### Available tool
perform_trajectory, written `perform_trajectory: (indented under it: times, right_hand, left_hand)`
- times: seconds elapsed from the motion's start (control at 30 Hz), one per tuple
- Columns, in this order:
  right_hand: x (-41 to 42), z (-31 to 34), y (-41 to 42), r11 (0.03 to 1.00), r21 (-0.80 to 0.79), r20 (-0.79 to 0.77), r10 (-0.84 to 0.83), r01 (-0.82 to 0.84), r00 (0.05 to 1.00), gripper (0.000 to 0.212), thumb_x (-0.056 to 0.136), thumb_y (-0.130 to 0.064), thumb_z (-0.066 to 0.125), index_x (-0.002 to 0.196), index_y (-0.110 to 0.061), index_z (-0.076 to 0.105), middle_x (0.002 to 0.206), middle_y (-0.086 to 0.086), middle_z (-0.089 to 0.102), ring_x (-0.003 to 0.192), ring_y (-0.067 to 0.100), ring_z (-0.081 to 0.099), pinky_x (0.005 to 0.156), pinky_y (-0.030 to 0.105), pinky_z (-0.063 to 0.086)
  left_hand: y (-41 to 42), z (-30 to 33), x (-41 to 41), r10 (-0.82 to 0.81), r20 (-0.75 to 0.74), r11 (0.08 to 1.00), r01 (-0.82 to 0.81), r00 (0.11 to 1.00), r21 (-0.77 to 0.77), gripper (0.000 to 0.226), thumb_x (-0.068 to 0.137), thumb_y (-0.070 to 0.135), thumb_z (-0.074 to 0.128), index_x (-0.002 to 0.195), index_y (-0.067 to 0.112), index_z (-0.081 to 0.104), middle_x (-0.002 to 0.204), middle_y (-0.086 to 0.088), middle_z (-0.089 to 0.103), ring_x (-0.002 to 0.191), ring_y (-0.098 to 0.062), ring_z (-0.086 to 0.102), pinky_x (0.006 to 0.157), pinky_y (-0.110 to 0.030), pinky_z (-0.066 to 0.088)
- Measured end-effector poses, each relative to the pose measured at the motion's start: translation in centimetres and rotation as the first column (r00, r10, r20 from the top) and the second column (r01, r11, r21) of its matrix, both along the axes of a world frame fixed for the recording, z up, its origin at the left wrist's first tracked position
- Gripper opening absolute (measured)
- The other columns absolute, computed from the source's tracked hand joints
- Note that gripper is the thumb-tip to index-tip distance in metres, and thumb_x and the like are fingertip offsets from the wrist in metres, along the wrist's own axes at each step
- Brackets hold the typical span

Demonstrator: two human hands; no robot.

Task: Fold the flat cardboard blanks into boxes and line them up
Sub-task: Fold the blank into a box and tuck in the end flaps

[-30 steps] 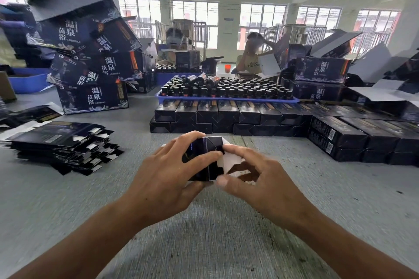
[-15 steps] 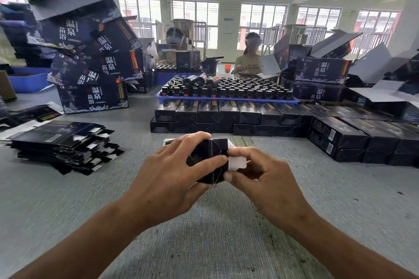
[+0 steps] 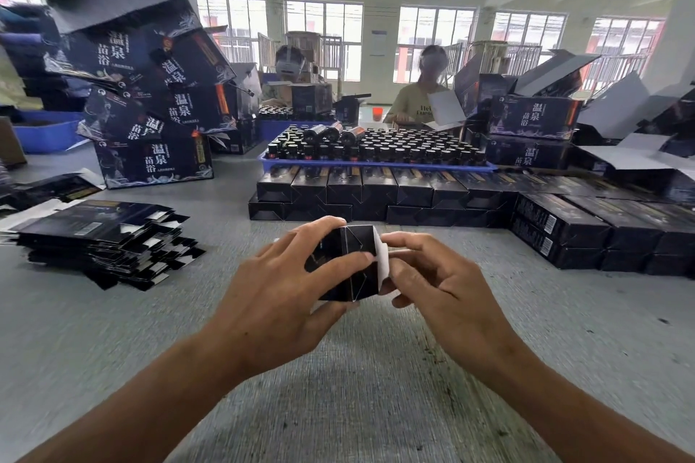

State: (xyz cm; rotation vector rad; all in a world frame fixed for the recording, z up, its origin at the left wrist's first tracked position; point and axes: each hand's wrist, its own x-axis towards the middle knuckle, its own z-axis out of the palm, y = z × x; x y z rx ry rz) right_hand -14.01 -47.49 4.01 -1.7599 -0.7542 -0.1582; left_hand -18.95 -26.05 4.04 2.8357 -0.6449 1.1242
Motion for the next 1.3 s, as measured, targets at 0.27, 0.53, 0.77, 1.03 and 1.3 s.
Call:
perform_trajectory:
  times: [0.27,0.53,0.77,1.03,1.3]
  right_hand:
    - [0.1,0.1,0.1,0.999,0.035,-0.098,-0.019,0.022,0.995,0.022,0.089,-0.022,0.074,0.106,-0.035,0.069,0.094,-0.018,0.074,0.08,0.006,0.072,0.067,0.015,0.055]
    - [0.1,0.2,-0.1,0.997,0.07,-0.161,-0.01,0.021,0.987,0.015,0.087,-0.029,0.074,0.101,-0.026,0.076,0.09,-0.008,0.077,0.083,0.01,0.073,0.068,0.019,0.057]
    - [0.0,0.2,0.1,0.996,0.071,-0.129,-0.035,0.044,0.991,0.011,0.086,-0.022,0.077,0.097,-0.023,0.078,0.086,-0.013,0.077,0.08,0.002,0.072,0.067,0.011,0.052]
    - [-0.4,0.1,0.4,0.99,0.048,-0.028,-0.133,0.134,0.991,0.009,0.086,-0.017,0.077,0.088,-0.025,0.075,0.081,-0.014,0.075,0.076,0.002,0.071,0.067,0.012,0.053]
    - [-0.3,0.3,0.1,0.994,0.016,-0.035,-0.109,0.109,0.993,0.009,0.086,-0.022,0.077,0.09,-0.029,0.073,0.083,-0.018,0.074,0.076,0.001,0.07,0.063,0.011,0.051]
  left_hand:
    - [-1.2,-0.3,-0.3,-0.013,-0.016,0.991,0.01,1.0,-0.137,0.087,0.082,0.057,0.059,0.153,0.016,0.032,0.141,0.001,0.053,0.116,-0.013,0.055,0.085,-0.024,0.048]
    - [-1.4,-0.6,-0.1,-0.016,0.004,0.988,0.016,1.0,-0.154,0.089,0.081,0.058,0.061,0.154,0.017,0.031,0.145,0.003,0.05,0.121,-0.015,0.054,0.089,-0.028,0.051]
    - [-1.5,-0.7,-0.1,-0.037,0.022,0.991,0.039,0.999,-0.132,0.08,0.082,0.051,0.065,0.148,0.014,0.04,0.142,0.0,0.052,0.124,-0.015,0.052,0.091,-0.027,0.052]
    - [-2.1,-0.6,-0.2,-0.053,0.031,0.988,0.057,0.998,-0.144,0.078,0.082,0.056,0.058,0.146,0.016,0.039,0.14,0.001,0.053,0.122,-0.013,0.052,0.093,-0.025,0.049]
    - [-1.8,-0.7,-0.2,-0.071,0.024,0.984,0.074,0.997,-0.163,0.082,0.082,0.054,0.064,0.149,0.017,0.035,0.143,0.001,0.052,0.126,-0.014,0.051,0.095,-0.035,0.055]
